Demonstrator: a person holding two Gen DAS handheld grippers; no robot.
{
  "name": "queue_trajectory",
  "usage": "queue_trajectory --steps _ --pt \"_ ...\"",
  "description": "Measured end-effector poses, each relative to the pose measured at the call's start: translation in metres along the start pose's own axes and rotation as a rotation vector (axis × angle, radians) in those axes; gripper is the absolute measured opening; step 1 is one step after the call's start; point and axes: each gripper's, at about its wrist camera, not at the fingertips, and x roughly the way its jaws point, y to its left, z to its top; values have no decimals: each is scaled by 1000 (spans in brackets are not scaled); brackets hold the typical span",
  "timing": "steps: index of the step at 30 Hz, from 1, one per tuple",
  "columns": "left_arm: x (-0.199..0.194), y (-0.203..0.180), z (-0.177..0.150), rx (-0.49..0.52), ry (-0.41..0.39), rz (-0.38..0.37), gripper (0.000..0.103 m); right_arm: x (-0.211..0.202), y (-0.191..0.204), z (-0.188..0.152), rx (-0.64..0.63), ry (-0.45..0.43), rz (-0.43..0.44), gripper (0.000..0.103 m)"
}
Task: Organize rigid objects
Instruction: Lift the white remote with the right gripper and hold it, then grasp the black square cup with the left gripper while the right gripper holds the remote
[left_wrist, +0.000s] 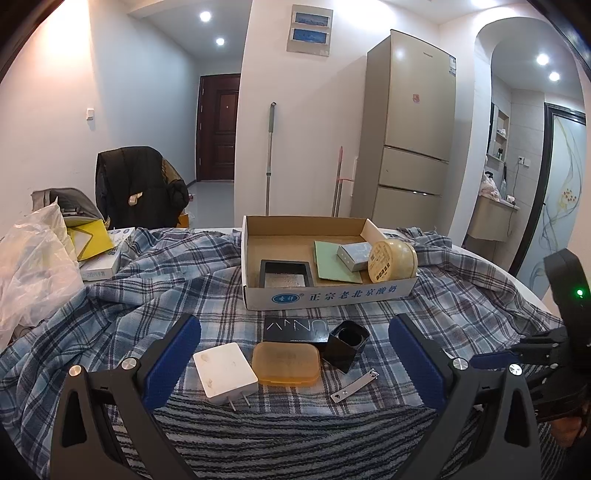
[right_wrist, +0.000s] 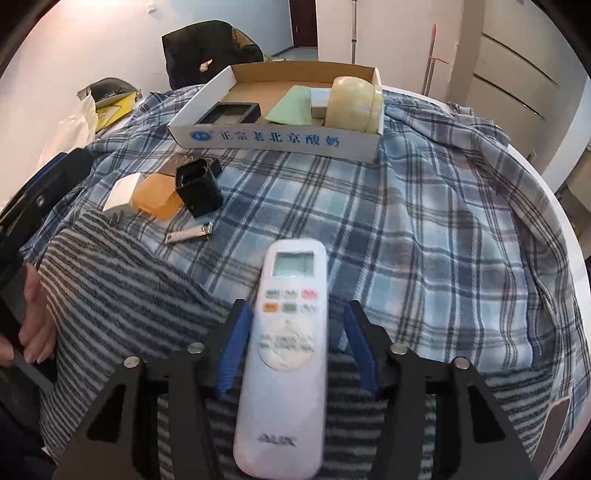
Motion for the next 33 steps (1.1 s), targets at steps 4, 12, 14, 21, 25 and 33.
queue_trajectory --steps 4,12,14,21,25,33 --pt "-1 -1 0 8 -2 -3 103 12 -1 2 15 29 -51 53" --pt "-11 -1 1 3 -24 14 103 10 3 -7 28 -9 -88 39" --pt "-18 -3 4 38 -40 10 103 2 -1 -6 29 -41 -110 39" --pt "-7 -15 7 218 92 -58 103 -17 -31 2 99 -142 -88 39" --pt "14 -36 3 407 145 -108 90 -6 -38 -2 115 -112 -52 39" --pt "70 -52 9 442 294 -249 75 8 -39 -9 120 -55 -15 39"
